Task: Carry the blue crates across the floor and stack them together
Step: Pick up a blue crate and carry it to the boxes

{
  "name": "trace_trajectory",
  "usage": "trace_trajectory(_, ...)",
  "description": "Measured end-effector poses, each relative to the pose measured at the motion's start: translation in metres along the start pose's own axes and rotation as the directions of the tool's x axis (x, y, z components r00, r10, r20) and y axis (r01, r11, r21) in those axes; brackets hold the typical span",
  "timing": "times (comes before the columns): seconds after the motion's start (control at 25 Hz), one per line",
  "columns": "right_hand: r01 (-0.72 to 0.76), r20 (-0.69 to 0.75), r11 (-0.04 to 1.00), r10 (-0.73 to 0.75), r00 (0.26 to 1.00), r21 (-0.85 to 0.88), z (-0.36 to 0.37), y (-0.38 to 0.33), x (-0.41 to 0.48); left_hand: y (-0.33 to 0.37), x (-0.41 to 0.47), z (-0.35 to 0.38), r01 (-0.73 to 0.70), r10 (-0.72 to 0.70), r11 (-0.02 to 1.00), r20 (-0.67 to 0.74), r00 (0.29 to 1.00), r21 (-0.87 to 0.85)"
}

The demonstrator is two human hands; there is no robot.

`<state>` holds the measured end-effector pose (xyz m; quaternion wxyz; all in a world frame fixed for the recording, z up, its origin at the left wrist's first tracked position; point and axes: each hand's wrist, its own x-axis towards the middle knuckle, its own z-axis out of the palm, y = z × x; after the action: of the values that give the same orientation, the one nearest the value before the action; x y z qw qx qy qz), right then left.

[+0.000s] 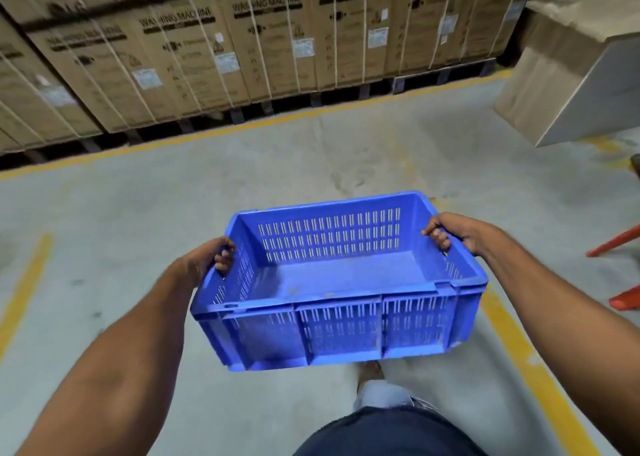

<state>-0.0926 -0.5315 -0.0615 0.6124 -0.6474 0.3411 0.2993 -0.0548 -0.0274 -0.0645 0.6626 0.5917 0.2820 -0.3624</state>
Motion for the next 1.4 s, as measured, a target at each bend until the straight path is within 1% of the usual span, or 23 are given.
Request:
trace_trajectory(0.04,0.001,0.013,1.000,-0.001,1.000,0.008,0.002,-0.018,0.016,0.018,0.011,-0.002,-0.001,0.001,1.000,-0.019,1.000,0.002)
trace_trajectory(0.12,0.029,-0.014,0.998,-0.030,0.999,-0.049,0.009,-0.050,0.045,0.047,0.029,-0.006,-0.017,0.022,0.998,-0.089,0.996,0.061)
trace_trajectory(0.24,0.167,-0.128,0.959,-0.199,0.972,-0.230,0.027,-0.112,0.090,0.093,0.057,-0.012,-0.092,0.127,0.983,-0.221,0.967,0.160)
trace_trajectory(0.32,0.207,-0.201,0.901,-0.299,0.933,-0.382,0.045,-0.155,0.117,0.121,0.074,-0.017,-0.125,0.202,0.965,-0.346,0.916,0.232)
trace_trajectory(0.4,0.208,-0.256,0.831,-0.380,0.889,-0.516,0.066,-0.199,0.147,0.148,0.099,-0.026,-0.126,0.269,0.940,-0.459,0.847,0.318)
trace_trajectory(0.48,0.180,-0.286,0.757,-0.440,0.852,-0.628,0.090,-0.242,0.179,0.174,0.128,-0.041,-0.067,0.303,0.918,-0.582,0.755,0.391)
trace_trajectory(0.52,0.171,-0.283,0.728,-0.456,0.844,-0.663,0.103,-0.262,0.196,0.188,0.145,-0.050,-0.042,0.323,0.905,-0.619,0.716,0.423)
trace_trajectory(0.56,0.176,-0.275,0.706,-0.476,0.835,-0.685,0.115,-0.281,0.215,0.203,0.163,-0.061,-0.030,0.357,0.884,-0.632,0.688,0.466)
trace_trajectory(0.72,0.153,-0.330,0.655,-0.552,0.766,-0.740,0.166,-0.364,0.287,0.284,0.227,-0.103,0.022,0.434,0.814,-0.632,0.642,0.581)
trace_trajectory(0.88,0.134,-0.354,0.644,-0.569,0.742,-0.753,0.205,-0.459,0.336,0.387,0.271,-0.142,0.013,0.510,0.753,-0.596,0.620,0.658)
trace_trajectory(0.96,0.134,-0.360,0.644,-0.574,0.735,-0.753,0.216,-0.504,0.359,0.440,0.292,-0.154,0.006,0.549,0.728,-0.588,0.595,0.686)
trace_trajectory(1.12,0.123,-0.354,0.649,-0.552,0.755,-0.751,0.225,-0.588,0.422,0.532,0.357,-0.169,0.026,0.544,0.711,-0.574,0.612,0.702)
trace_trajectory(1.2,0.097,-0.327,0.628,-0.525,0.786,-0.772,0.223,-0.630,0.467,0.573,0.403,-0.174,0.056,0.478,0.733,-0.571,0.667,0.678)
trace_trajectory(1.28,0.089,-0.275,0.596,-0.493,0.825,-0.798,0.223,-0.675,0.516,0.612,0.448,-0.177,0.076,0.393,0.776,-0.574,0.718,0.626)
trace_trajectory(1.4,0.047,-0.270,0.604,-0.423,0.865,-0.796,0.224,-0.735,0.591,0.664,0.513,-0.179,0.124,0.289,0.823,-0.596,0.750,0.555)
